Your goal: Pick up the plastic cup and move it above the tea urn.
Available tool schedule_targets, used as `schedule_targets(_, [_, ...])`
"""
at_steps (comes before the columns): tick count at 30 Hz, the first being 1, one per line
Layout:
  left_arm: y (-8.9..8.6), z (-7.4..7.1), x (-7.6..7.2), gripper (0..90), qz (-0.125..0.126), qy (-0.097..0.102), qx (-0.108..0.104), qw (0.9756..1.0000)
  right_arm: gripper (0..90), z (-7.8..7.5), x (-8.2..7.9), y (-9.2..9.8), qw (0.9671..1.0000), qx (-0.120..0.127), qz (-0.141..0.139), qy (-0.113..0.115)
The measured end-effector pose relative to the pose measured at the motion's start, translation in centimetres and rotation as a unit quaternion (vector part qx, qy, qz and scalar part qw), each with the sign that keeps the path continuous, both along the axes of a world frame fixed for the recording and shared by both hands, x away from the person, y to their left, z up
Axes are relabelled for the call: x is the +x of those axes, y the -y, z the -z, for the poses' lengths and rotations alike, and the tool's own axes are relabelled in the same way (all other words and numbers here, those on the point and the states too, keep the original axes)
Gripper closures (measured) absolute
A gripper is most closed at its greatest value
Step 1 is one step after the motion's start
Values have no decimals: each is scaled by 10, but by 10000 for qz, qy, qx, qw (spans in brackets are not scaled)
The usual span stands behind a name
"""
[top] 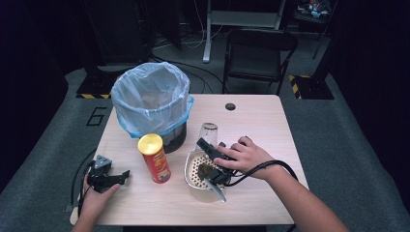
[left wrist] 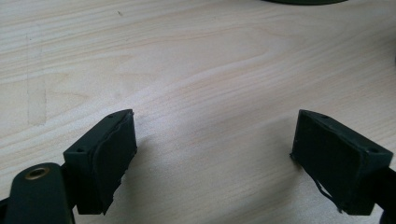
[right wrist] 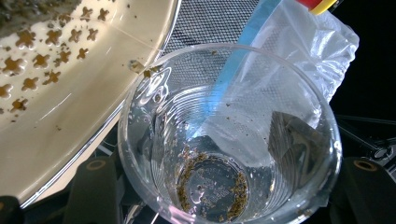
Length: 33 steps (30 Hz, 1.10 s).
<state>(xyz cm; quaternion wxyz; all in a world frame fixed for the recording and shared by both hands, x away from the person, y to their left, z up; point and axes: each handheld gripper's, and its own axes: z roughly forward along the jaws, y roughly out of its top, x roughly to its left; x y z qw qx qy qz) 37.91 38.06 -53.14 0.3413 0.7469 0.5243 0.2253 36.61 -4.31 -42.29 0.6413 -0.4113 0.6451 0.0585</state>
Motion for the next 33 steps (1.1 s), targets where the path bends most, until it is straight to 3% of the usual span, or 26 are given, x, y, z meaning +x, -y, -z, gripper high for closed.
schedule_targets(25, [0, 0, 0, 135, 0, 0, 1, 10000, 345, -4, -3, 1, 9999, 25, -114, -9])
schedule_targets(28, [0, 0, 0, 135, 2, 7, 4, 10000, 344, -3, -3, 3, 9998, 161, -52, -96])
schedule_targets(30, [0, 0, 0, 135, -1, 1, -1, 10000, 344, -6, -4, 1, 9999, 7, -163, 47])
schedule_targets(33, [0, 0, 0, 135, 1, 1, -1, 10000, 344, -4, -4, 3, 9998, 172, -75, -46])
